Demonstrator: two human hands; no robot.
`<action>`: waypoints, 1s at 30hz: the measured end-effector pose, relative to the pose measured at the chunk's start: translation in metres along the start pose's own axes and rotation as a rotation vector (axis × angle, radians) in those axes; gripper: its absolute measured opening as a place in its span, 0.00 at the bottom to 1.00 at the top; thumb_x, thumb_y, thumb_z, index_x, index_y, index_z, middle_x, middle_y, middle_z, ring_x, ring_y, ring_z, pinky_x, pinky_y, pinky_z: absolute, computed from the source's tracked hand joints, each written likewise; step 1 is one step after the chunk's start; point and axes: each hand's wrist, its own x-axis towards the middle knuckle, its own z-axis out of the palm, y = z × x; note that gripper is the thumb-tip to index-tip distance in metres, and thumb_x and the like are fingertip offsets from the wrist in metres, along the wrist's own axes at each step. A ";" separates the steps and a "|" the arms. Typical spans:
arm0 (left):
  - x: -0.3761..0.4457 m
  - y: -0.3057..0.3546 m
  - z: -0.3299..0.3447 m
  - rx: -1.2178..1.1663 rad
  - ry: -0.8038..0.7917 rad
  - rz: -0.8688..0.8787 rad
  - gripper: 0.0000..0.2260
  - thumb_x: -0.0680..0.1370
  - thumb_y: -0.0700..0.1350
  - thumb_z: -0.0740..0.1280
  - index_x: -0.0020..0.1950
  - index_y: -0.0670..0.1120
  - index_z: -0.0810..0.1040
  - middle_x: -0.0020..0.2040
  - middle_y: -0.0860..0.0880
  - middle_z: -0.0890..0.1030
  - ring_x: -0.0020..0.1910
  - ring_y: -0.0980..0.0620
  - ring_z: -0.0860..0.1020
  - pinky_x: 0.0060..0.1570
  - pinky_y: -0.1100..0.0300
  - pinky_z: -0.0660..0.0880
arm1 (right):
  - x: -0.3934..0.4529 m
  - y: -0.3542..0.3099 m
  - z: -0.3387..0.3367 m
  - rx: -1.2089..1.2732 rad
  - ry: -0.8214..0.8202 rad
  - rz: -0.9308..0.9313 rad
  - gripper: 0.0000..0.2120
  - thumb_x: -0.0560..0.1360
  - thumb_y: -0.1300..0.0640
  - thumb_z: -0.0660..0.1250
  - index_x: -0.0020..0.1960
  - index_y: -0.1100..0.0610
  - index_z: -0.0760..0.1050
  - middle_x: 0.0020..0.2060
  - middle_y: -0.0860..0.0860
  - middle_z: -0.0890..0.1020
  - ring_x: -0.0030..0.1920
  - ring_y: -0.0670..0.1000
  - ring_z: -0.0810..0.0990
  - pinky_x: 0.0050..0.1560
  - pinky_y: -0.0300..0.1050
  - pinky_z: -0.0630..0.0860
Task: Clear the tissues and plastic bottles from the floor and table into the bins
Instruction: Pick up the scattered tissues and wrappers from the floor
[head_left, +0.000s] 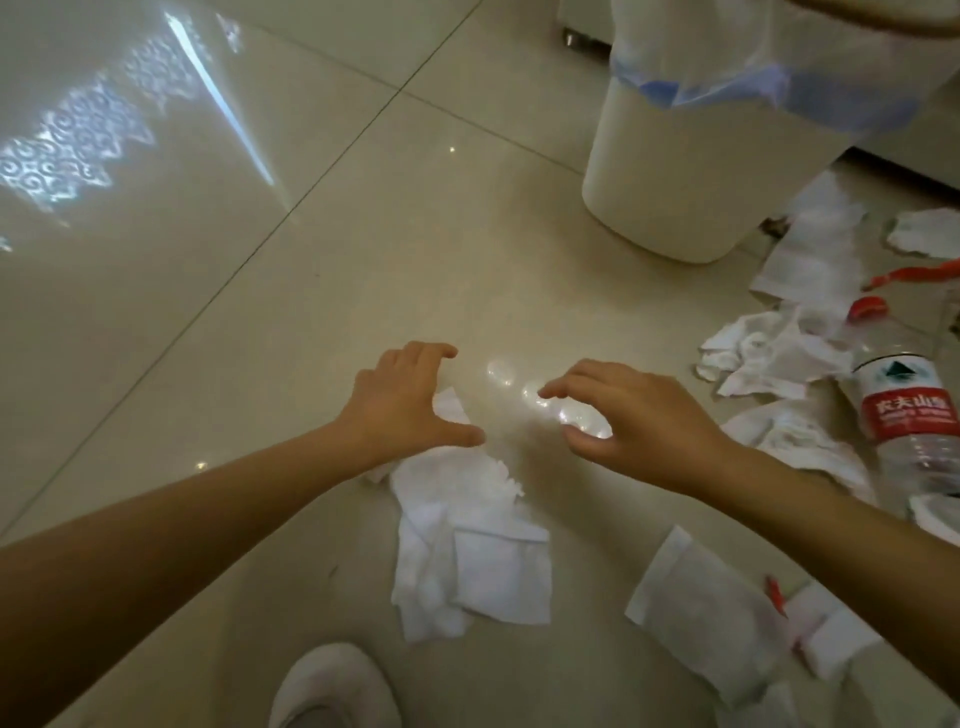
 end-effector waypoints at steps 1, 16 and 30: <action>-0.005 -0.003 0.010 0.006 -0.052 -0.053 0.49 0.60 0.71 0.71 0.74 0.55 0.55 0.74 0.52 0.59 0.72 0.48 0.60 0.65 0.45 0.63 | -0.002 -0.002 0.004 -0.005 -0.018 0.003 0.16 0.73 0.48 0.65 0.61 0.43 0.73 0.53 0.41 0.77 0.51 0.47 0.77 0.38 0.43 0.73; 0.010 0.012 0.070 -0.163 -0.011 0.052 0.26 0.69 0.49 0.75 0.64 0.51 0.70 0.57 0.49 0.74 0.54 0.48 0.73 0.49 0.55 0.72 | -0.017 -0.001 0.027 0.002 -0.135 0.073 0.15 0.74 0.49 0.64 0.60 0.44 0.74 0.54 0.40 0.76 0.51 0.46 0.75 0.38 0.40 0.70; 0.046 0.046 0.054 -0.867 -0.008 -0.220 0.13 0.77 0.41 0.67 0.61 0.44 0.74 0.57 0.44 0.79 0.55 0.45 0.78 0.52 0.51 0.77 | -0.019 0.011 0.046 0.100 -0.211 0.441 0.47 0.61 0.32 0.71 0.73 0.44 0.53 0.71 0.47 0.60 0.66 0.52 0.66 0.54 0.49 0.72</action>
